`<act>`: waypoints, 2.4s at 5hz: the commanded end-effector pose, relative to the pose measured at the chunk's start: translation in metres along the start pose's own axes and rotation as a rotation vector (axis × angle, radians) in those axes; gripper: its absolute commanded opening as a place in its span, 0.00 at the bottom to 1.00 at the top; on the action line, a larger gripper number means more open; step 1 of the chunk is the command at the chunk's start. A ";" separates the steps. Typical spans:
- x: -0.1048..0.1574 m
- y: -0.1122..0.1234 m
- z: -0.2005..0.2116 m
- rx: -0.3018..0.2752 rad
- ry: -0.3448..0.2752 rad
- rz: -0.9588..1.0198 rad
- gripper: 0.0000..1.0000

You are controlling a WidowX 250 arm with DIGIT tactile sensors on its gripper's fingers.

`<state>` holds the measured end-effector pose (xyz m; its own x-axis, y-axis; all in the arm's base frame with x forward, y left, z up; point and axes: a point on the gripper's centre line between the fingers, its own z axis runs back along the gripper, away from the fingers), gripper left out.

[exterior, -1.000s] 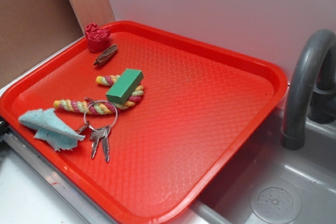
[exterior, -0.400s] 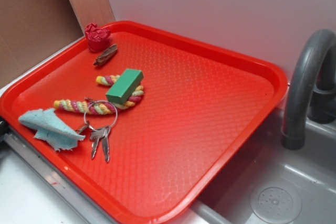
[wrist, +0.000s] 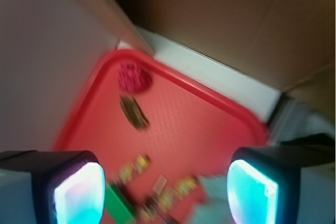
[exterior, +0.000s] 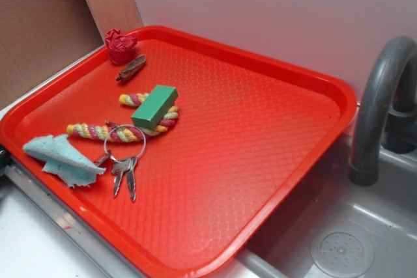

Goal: Grab the red paper.

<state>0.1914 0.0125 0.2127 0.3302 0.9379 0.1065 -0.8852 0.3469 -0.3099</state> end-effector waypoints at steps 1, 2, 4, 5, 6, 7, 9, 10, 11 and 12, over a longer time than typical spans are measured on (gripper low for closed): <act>0.033 -0.021 -0.033 -0.031 -0.141 0.128 1.00; 0.038 -0.036 -0.069 -0.007 -0.184 0.171 1.00; 0.046 -0.053 -0.136 0.042 -0.197 0.253 1.00; 0.047 -0.056 -0.167 0.093 -0.215 0.245 1.00; 0.048 -0.061 -0.189 0.132 -0.208 0.219 1.00; 0.042 -0.064 -0.202 0.157 -0.195 0.203 1.00; 0.026 -0.068 -0.181 0.157 -0.179 0.112 0.00; 0.004 -0.067 -0.126 0.165 -0.170 0.018 0.00; -0.019 -0.067 -0.071 0.100 -0.147 -0.102 0.00; -0.047 -0.055 -0.013 0.028 -0.134 -0.294 0.00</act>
<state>0.2328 -0.0617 0.1988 0.5436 0.7857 0.2952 -0.7802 0.6027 -0.1676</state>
